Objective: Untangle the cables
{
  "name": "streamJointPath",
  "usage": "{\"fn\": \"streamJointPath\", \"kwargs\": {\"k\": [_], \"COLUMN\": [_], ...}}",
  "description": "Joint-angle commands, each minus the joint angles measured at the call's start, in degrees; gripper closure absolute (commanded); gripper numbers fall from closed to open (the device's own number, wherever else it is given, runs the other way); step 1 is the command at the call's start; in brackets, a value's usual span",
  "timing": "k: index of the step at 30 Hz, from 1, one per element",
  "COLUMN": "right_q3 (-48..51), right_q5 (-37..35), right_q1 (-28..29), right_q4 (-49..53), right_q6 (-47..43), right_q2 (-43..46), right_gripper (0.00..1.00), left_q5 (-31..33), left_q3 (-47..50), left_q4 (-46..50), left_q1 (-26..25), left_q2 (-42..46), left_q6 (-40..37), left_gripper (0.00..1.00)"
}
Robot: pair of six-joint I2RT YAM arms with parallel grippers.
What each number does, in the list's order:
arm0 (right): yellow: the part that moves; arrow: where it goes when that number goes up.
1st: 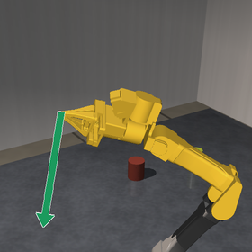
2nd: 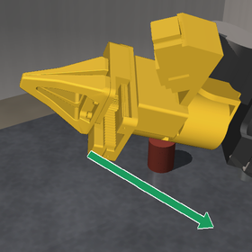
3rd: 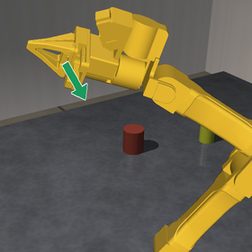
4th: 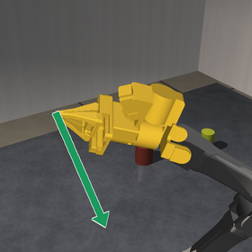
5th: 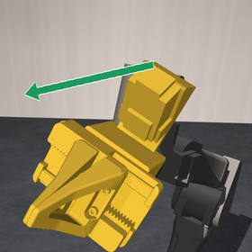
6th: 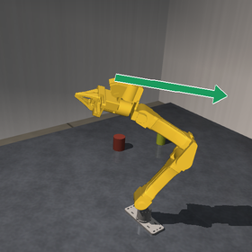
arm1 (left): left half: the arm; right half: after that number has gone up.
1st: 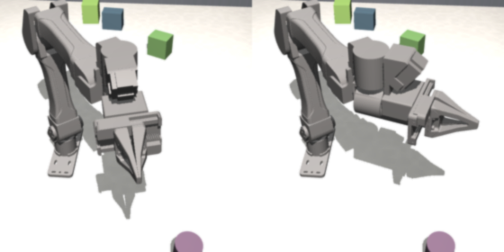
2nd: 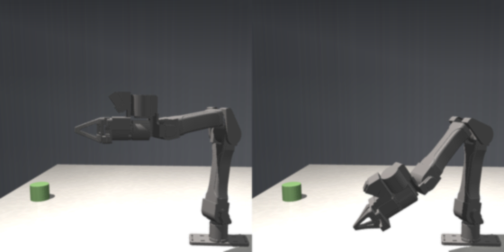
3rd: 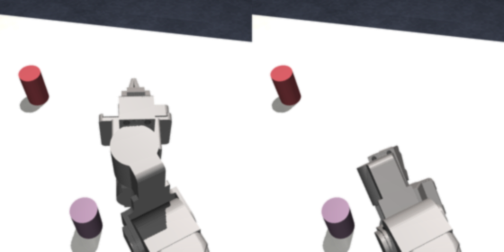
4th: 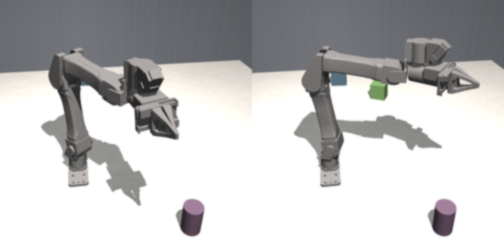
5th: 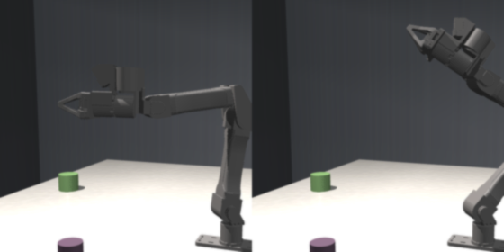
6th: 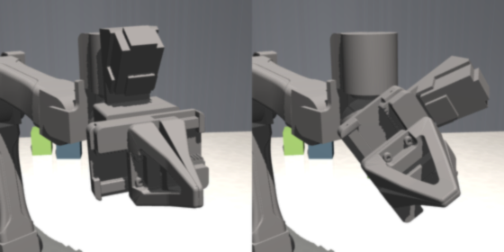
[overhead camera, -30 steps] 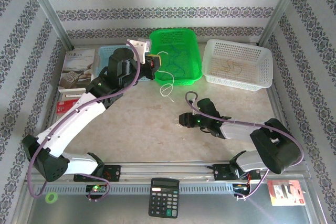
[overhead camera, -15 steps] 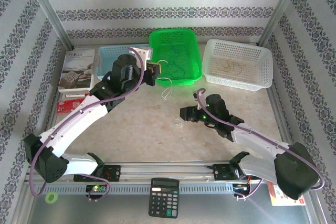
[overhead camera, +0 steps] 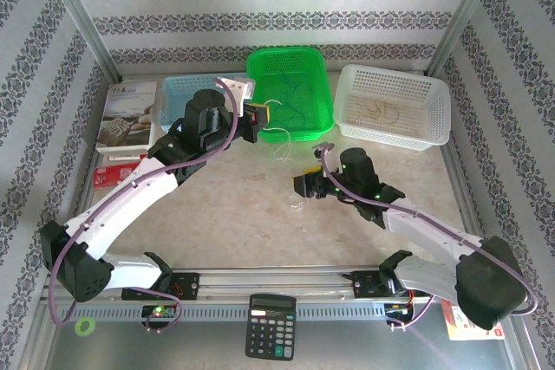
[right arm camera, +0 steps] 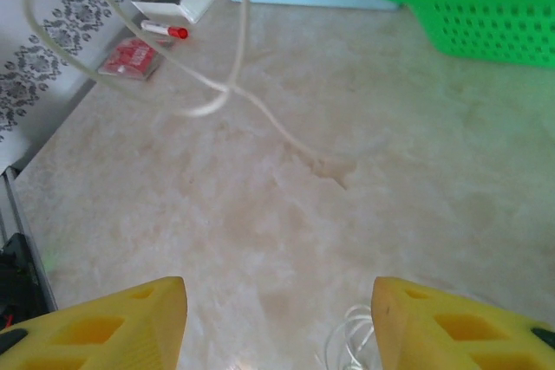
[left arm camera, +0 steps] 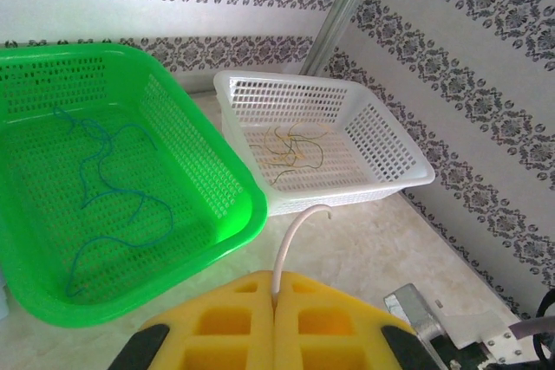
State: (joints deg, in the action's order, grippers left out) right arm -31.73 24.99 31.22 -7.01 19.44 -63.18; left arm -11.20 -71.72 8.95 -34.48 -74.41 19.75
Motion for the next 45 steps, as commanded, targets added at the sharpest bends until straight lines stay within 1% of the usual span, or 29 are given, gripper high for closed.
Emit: {"fn": "streamJointPath", "kwargs": {"k": [1, 10, 17, 24, 28, 30, 31, 33, 35, 36, 37, 41, 45], "right_q3": [-2.99, -6.39, -8.64, -10.87, -10.98, -10.82, -10.73, -10.55, -10.21, -10.07, -9.67, -6.40, -1.86], "right_q5": [1.70, 3.45, 4.75, 4.89, 4.30, 3.93, 3.76, 3.31, 2.96, 2.77, 2.68, -0.32, -4.46], "right_q1": [-0.46, -0.28, 0.22, 3.22, 4.78, 4.97, 5.01, 5.01, 4.96, 4.99, 4.89, 4.55, 2.43], "right_q4": [0.33, 0.68, 0.51, -0.35, -0.73, -0.76, -0.74, -0.73, -0.44, -0.38, -0.23, -1.27, -3.25], "right_q6": [-3.21, -5.42, -5.80, -5.82, -5.75, -5.65, -5.59, -5.42, -5.38, -5.40, -5.37, -4.06, -1.51], "right_q2": [-1.67, -4.40, -6.96, -10.93, -12.40, -12.49, -12.33, -11.85, -11.40, -11.27, -11.18, -10.62, -9.65], "right_gripper": [0.41, 0.41, 0.41, 0.43, 0.45, 0.50, 0.55, 0.71, 0.90, 0.97, 1.00, 1.00, 1.00], "left_q5": [-2.24, -5.22, -6.00, -6.04, -5.94, -5.85, -5.85, -5.76, -5.62, -5.49, -5.13, -2.37, 2.04], "left_q3": [0.07, -0.43, -0.43, -1.00, -1.23, -1.23, -1.15, -1.05, -0.81, -0.71, -0.62, -1.11, -2.56], "left_q4": [-3.49, -3.43, -4.12, -4.42, -4.29, -4.30, -4.30, -4.36, -4.54, -4.64, -4.81, -4.27, -2.42], "left_q1": [0.47, 0.47, 0.47, 0.47, 0.47, 0.47, 0.47, 0.47, 0.47, 0.47, 0.46, 0.54, 1.63], "left_q2": [0.83, 1.09, 1.44, 1.59, 1.75, 1.90, 1.91, 2.00, 2.03, 1.99, 1.99, 2.33, 3.11], "left_q6": [0.72, 1.43, 2.13, 2.38, 2.09, 1.96, 1.91, 1.89, 1.84, 1.79, 1.78, -0.09, -3.93], "left_gripper": [1.00, 1.00, 1.00, 1.00, 1.00, 1.00, 1.00, 1.00, 1.00, 1.00, 1.00, 1.00, 1.00]}}
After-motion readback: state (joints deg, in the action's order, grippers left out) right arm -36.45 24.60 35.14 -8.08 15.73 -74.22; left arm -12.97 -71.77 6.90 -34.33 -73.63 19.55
